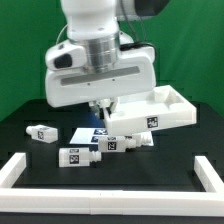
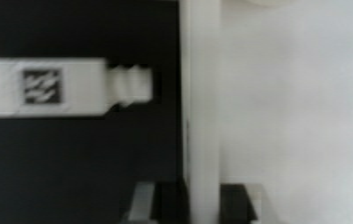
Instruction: Assemble one leg
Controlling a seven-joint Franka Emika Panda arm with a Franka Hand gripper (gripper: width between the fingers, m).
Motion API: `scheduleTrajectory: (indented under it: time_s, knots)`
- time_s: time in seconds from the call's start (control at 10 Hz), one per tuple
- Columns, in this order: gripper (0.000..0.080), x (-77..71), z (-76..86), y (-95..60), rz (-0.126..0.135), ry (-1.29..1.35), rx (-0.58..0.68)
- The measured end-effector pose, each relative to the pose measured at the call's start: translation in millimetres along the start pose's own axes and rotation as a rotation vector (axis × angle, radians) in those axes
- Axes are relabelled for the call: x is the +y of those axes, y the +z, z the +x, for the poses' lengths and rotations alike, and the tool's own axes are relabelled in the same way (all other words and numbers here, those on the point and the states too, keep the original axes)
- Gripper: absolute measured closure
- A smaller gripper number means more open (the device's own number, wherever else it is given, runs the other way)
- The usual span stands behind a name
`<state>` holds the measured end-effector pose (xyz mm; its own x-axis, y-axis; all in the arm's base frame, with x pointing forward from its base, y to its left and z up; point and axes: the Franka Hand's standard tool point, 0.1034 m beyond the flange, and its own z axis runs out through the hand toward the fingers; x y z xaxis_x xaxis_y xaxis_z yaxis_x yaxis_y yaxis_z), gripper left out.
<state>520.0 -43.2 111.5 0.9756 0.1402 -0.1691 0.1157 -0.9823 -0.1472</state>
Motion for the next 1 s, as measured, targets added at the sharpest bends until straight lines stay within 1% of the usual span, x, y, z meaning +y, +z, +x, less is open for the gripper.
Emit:
scheduleTrajectory:
  time_s: [0.1, 0.4, 0.5, 0.6, 0.7, 0.8, 0.9, 1.0]
  knots:
    - [0.0745, -6.1, -2.8, 1.3, -0.001, -0.009, -0.002]
    - [0.0745, -6.1, -3.7, 6.6, 0.001, -0.009, -0.012]
    - [0.0745, -5.3, 0.1, 16.5, -0.002, 0.012, -0.02]
    - [0.0745, -3.2, 16.1, 26.5, 0.001, 0.04, -0.04]
    - [0.0745, -4.6, 39.1, 27.6, -0.002, 0.068, -0.041]
    - [0.0745, -4.2, 56.0, 28.5, -0.003, 0.066, -0.029]
    - [0.0745, 1.8, 64.3, 30.0, -0.005, 0.073, -0.019]
    - [0.0745, 0.9, 62.2, 31.0, -0.005, 0.072, -0.022]
